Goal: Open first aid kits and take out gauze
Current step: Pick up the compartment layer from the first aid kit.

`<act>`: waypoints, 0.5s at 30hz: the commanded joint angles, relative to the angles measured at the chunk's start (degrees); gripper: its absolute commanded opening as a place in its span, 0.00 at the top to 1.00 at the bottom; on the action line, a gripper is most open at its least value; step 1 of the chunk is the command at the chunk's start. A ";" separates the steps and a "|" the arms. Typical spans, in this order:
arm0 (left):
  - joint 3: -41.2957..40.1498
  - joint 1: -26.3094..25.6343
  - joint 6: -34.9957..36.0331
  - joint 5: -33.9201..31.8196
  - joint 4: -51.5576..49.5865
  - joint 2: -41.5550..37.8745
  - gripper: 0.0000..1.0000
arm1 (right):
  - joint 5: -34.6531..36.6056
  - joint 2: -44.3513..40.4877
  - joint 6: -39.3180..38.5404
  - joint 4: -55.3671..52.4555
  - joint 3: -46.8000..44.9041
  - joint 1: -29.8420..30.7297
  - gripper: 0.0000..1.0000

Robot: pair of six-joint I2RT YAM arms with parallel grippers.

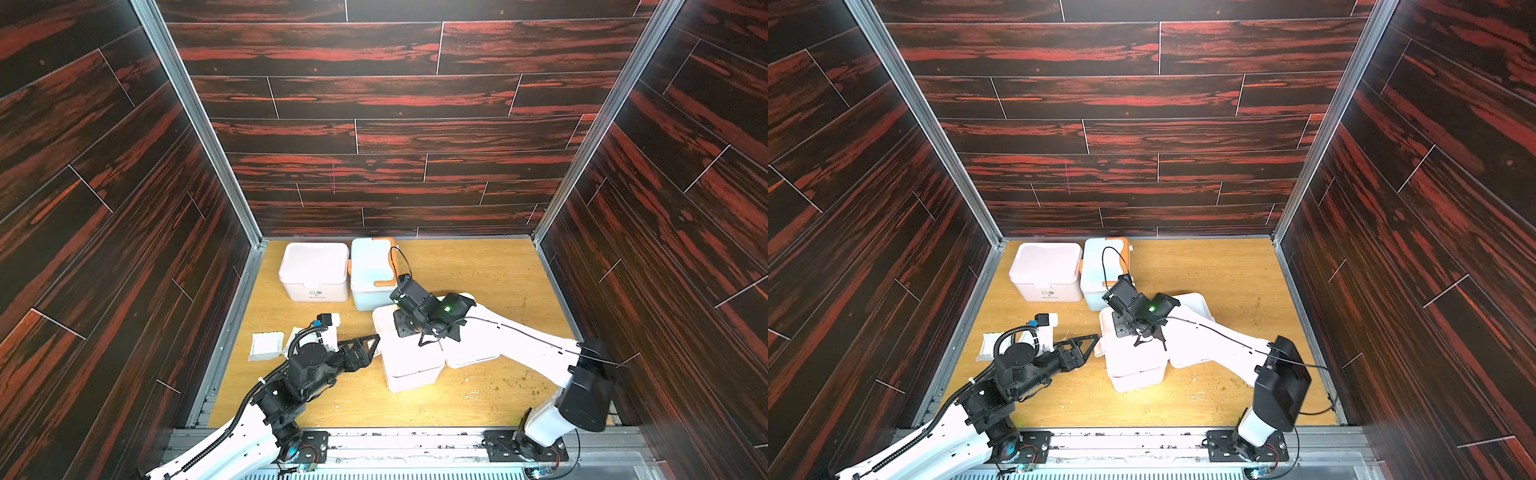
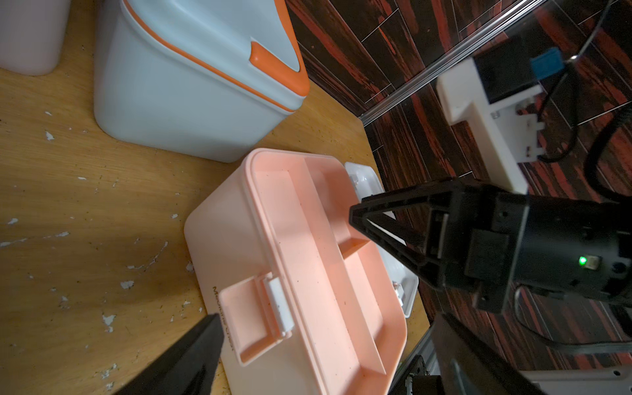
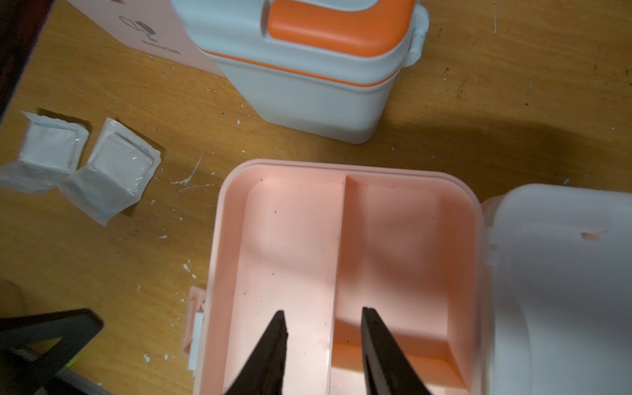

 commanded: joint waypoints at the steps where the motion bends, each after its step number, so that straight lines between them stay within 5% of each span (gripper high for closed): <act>1: -0.19 -0.50 -0.29 -0.33 0.50 -0.72 0.00 | 0.27 3.77 0.39 -1.98 1.95 -0.11 0.64; 15: -0.04 -1.18 -0.03 -0.91 -0.96 -1.52 0.00 | 1.98 9.23 5.30 -2.01 1.49 -0.20 0.73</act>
